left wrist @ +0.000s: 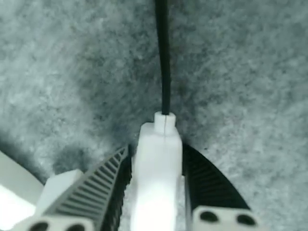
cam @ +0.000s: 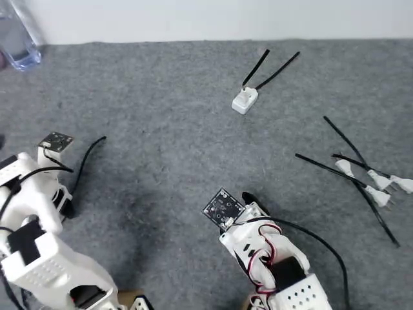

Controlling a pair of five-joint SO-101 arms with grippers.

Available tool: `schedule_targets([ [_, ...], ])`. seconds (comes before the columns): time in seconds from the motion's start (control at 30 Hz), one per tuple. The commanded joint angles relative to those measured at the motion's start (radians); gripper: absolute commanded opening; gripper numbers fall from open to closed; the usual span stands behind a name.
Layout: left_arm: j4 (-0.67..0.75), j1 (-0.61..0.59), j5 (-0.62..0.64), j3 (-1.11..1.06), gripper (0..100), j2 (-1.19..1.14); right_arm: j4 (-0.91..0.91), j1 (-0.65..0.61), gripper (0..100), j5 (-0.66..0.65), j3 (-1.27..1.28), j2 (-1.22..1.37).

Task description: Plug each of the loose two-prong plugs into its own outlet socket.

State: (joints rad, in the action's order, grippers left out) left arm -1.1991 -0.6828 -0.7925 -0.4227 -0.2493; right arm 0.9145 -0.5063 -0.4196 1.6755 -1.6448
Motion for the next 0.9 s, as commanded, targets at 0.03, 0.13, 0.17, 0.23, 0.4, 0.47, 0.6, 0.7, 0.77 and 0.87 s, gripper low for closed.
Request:
schedule_targets([
  [0.03,-0.112,0.072,-0.002,0.074,10,0.006,0.008,0.01,23.1,0.009,0.015,-0.001],
  [0.13,-0.253,0.112,-0.006,0.16,1,0.003,0.01,0.013,23.1,0.009,0.015,-0.002],
  [0.17,-0.287,0.121,-0.006,0.182,1,0.003,0.01,0.013,23.1,0.009,0.015,-0.002],
  [0.23,-0.322,0.126,-0.006,0.209,1,0.005,0.01,0.013,23.1,0.009,0.015,-0.002],
  [0.4,-0.321,0.133,-0.006,0.22,1,0.006,0.01,0.013,23.1,0.009,0.015,-0.002],
  [0.47,-0.325,0.155,-0.006,0.239,1,0.006,0.01,0.012,23.1,0.009,0.015,-0.002],
  [0.6,-0.362,0.178,0.021,0.326,1,0.006,0.01,0.013,23.1,0.009,0.015,-0.002],
  [0.7,-0.411,0.198,0.112,0.424,1,0.006,0.01,0.013,23.1,0.009,0.015,-0.002],
  [0.77,-0.454,0.232,0.157,0.476,1,0.005,0.01,0.013,23.1,0.009,0.015,-0.002],
  [0.87,-0.493,0.316,0.176,0.484,1,0.005,0.01,0.015,23.1,0.009,0.015,-0.002],
])
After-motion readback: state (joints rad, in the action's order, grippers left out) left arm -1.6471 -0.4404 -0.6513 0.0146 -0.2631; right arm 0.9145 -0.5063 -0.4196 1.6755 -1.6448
